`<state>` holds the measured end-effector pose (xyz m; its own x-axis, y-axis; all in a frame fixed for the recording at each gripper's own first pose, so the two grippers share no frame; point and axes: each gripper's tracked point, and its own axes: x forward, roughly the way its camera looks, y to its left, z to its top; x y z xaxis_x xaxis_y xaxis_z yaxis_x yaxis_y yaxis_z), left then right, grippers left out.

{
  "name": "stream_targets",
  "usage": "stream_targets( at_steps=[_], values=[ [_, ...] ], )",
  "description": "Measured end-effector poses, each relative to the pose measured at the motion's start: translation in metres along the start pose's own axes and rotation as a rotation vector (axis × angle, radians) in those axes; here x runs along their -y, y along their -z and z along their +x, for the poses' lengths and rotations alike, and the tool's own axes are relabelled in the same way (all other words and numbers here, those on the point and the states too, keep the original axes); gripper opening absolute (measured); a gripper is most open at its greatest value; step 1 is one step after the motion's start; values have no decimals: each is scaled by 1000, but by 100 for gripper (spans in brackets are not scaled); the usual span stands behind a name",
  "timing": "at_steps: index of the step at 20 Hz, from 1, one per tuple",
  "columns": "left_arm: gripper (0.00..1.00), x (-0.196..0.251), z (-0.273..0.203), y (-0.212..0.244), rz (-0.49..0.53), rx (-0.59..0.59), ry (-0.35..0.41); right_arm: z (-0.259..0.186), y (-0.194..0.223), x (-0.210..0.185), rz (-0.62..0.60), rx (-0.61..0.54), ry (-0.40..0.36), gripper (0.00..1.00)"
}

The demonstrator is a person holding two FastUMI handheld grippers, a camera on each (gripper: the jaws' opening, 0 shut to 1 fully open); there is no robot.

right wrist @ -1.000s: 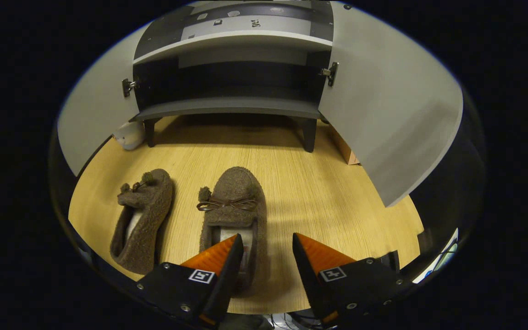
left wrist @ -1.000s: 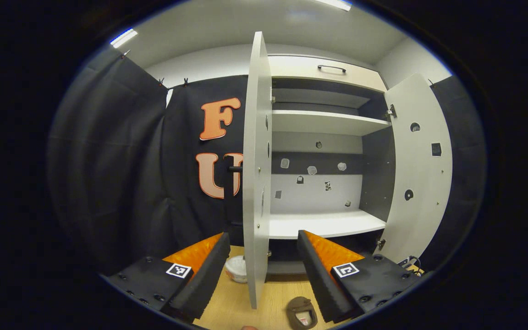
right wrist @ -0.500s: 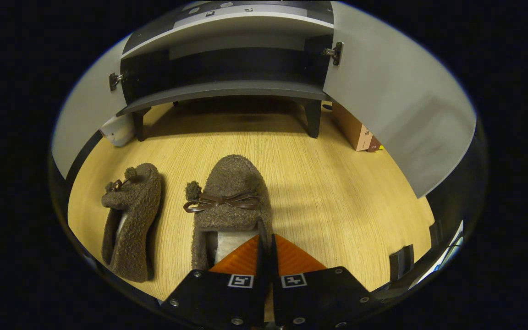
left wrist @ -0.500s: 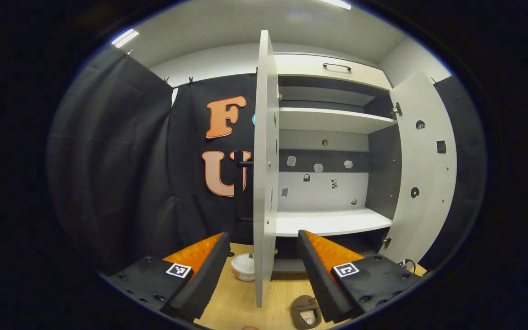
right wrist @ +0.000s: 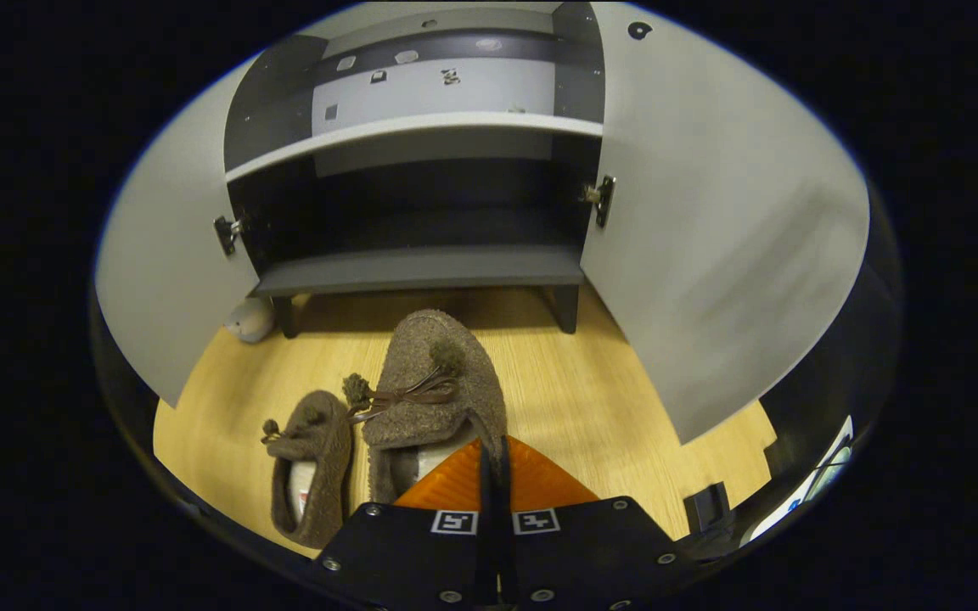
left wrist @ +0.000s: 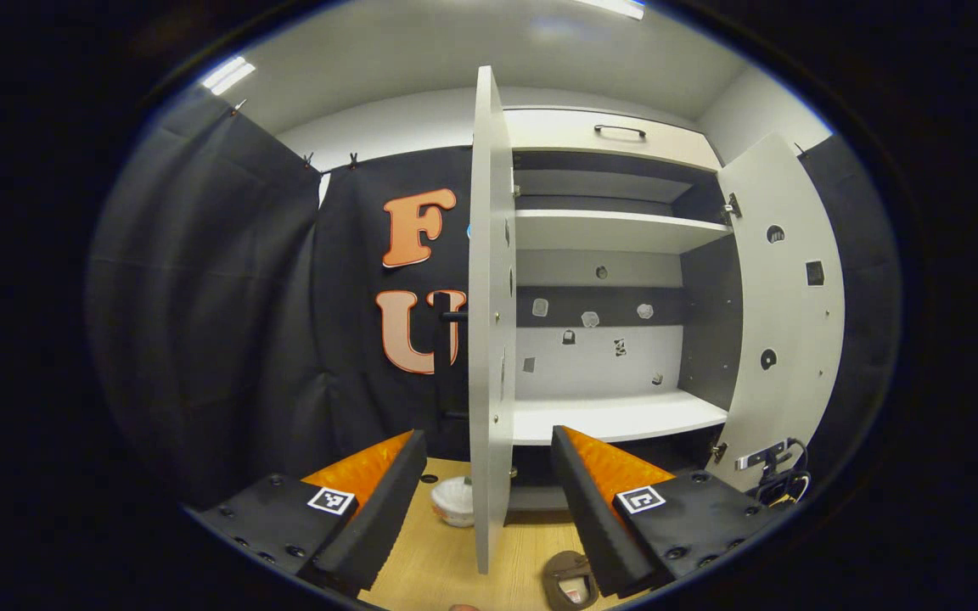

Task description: Grab one shoe with the right hand and put it into the shoe cabinet, grab the other shoe with the left hand and put it into the shoe cabinet; then close the right door with the right hand and the left door with the left hand.

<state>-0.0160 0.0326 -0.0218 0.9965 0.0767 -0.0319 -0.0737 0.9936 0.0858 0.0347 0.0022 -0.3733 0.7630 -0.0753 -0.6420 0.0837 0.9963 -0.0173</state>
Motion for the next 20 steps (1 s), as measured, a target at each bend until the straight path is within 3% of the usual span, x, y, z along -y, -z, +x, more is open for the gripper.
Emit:
stream_targets(
  at_steps=[1, 9, 10, 15, 20],
  values=[
    [96, 3, 1, -2, -3, 4, 9, -9, -20, -1, 5, 23, -11, 1],
    [99, 9, 1, -11, -13, 27, 24, -49, -191, -7, 22, 258, -82, 0],
    [93, 10, 2, -10, -13, 26, 25, -50, -214, -8, 30, 285, -87, 1],
    [99, 5, 2, -10, -10, 29, 16, -61, -313, -14, 44, 409, -87, 0],
    [99, -5, 5, -8, -12, 27, -4, -29, -377, -11, 69, 444, -77, 0]
  ],
)
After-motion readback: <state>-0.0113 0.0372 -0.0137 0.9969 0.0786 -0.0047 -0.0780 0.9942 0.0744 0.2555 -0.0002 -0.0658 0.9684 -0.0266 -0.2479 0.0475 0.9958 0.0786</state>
